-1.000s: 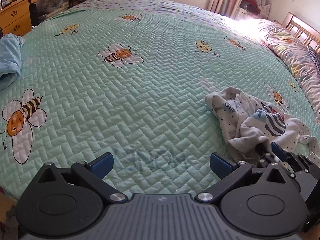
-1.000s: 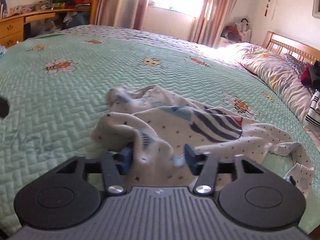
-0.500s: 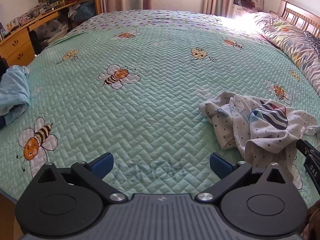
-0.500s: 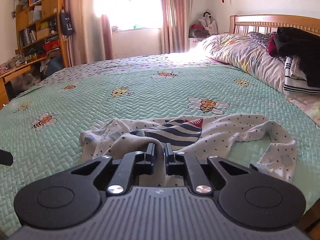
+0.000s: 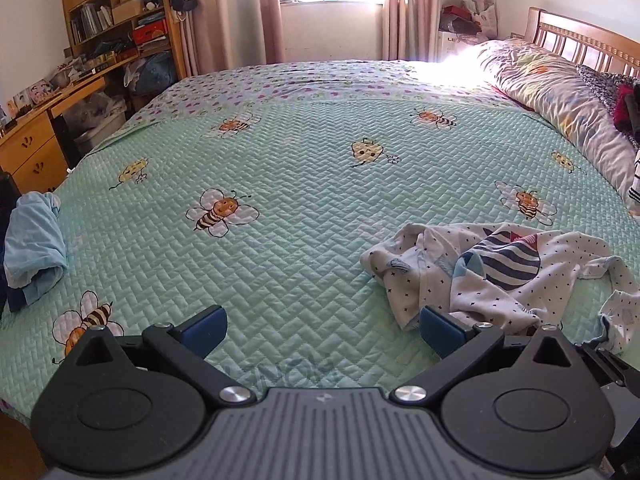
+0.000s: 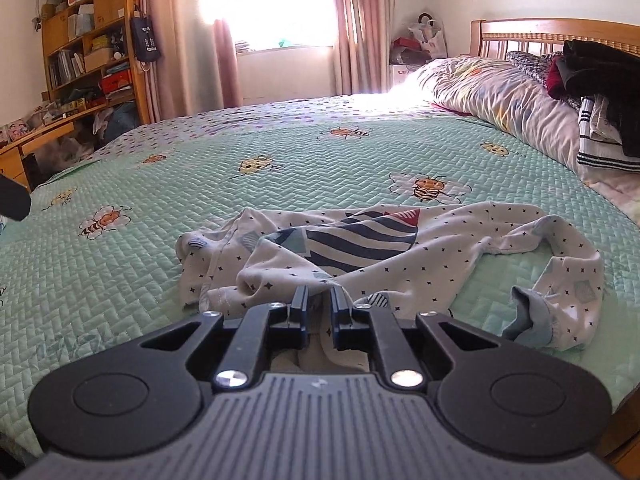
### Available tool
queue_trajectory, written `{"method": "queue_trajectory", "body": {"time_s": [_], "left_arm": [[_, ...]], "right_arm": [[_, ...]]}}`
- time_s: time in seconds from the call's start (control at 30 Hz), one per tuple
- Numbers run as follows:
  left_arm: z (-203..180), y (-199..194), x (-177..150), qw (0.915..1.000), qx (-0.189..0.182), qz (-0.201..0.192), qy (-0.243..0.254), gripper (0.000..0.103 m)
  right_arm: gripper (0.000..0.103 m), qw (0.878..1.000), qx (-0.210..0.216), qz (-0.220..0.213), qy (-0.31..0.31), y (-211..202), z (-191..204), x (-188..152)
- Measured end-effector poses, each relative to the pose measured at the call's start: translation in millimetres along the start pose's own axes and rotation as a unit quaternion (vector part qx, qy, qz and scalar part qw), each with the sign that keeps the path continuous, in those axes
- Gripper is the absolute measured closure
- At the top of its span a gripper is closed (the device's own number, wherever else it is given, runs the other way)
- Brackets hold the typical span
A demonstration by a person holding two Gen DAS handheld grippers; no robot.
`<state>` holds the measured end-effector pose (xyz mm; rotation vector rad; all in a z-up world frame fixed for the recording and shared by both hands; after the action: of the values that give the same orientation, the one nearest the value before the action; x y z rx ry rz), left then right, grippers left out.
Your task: Fold clothes
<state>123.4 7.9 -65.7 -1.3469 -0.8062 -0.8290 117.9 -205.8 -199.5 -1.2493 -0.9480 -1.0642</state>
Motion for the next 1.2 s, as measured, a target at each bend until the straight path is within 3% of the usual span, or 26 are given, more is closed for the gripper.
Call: {"method": "queue_trajectory", "body": {"time_s": [0.47, 1.2], "left_arm": [[-9, -8, 4, 0.9998, -0.016, -0.007, 0.006, 0.001], [-14, -16, 11, 0.9995, -0.028, -0.016, 0.006, 0.001]], "right_arm": [[0.078, 1.000, -0.001, -0.003, 0.001, -2, 1, 3], [0.071, 1.000, 0.009, -0.008, -0.002, -7, 9, 7]]}}
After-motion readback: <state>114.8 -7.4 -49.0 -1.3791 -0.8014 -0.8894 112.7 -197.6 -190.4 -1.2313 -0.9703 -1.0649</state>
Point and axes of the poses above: each gripper's, at about its wrist camera, not at the fingertips, and y roughly the way its jaws point, z to its left, x to its top, the point moved 3 cm from there along y, roughly the way its jaws point, and after that the axes turned 15 degrees about -z, right-handed, at the moved point
